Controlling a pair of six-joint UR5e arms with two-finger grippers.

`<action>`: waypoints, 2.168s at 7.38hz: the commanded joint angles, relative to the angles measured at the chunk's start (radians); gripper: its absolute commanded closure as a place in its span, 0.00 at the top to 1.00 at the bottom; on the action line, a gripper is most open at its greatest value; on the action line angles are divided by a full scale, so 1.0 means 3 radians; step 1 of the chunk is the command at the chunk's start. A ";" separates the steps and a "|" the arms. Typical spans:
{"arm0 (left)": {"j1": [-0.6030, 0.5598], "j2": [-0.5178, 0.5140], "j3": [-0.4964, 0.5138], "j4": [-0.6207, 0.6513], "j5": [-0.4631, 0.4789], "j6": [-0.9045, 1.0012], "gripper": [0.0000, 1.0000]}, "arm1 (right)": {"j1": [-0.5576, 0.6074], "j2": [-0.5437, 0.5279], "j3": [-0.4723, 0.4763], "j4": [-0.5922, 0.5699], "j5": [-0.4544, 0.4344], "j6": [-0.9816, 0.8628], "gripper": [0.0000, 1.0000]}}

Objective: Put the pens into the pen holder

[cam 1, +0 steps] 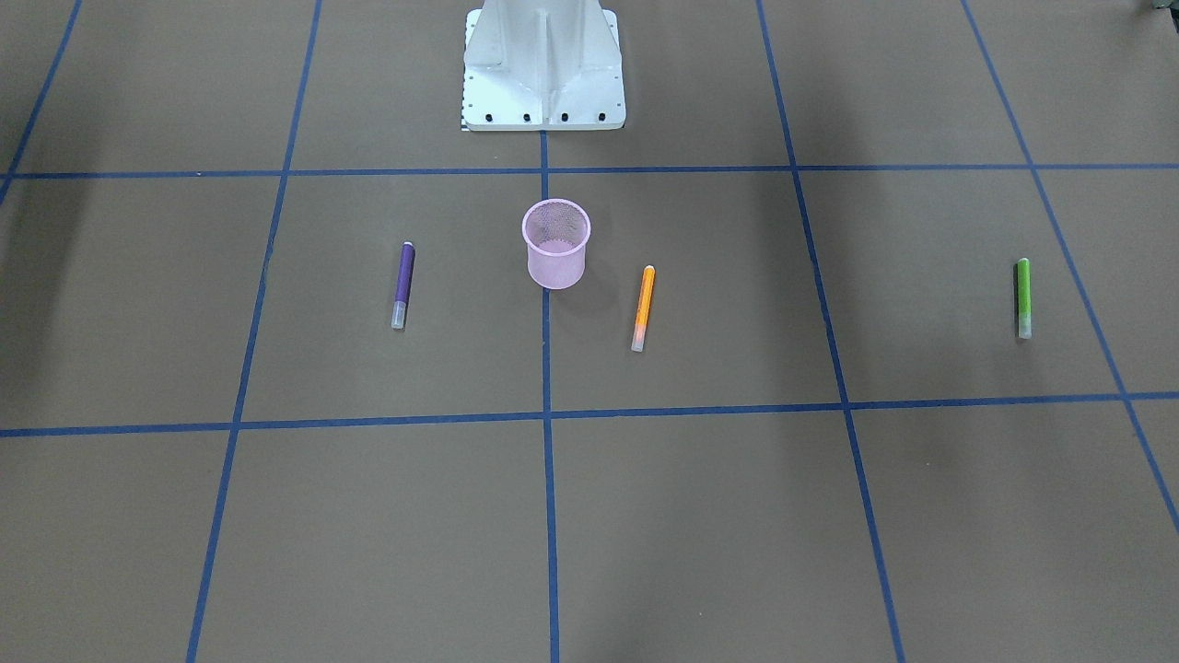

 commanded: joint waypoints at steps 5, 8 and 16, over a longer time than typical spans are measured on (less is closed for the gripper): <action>0.0011 -0.0072 -0.0157 -0.0102 0.0000 -0.0040 1.00 | 0.0000 -0.0001 0.0077 0.0269 -0.0015 0.0011 1.00; 0.0005 -0.0551 -0.0011 -0.0213 0.0010 -0.0101 1.00 | 0.0000 0.0015 0.0031 0.0904 -0.0005 0.0092 1.00; 0.0005 -0.0619 0.0092 -0.0674 -0.0010 -0.0265 1.00 | -0.0096 -0.0251 -0.1353 0.2579 0.0077 0.0908 0.97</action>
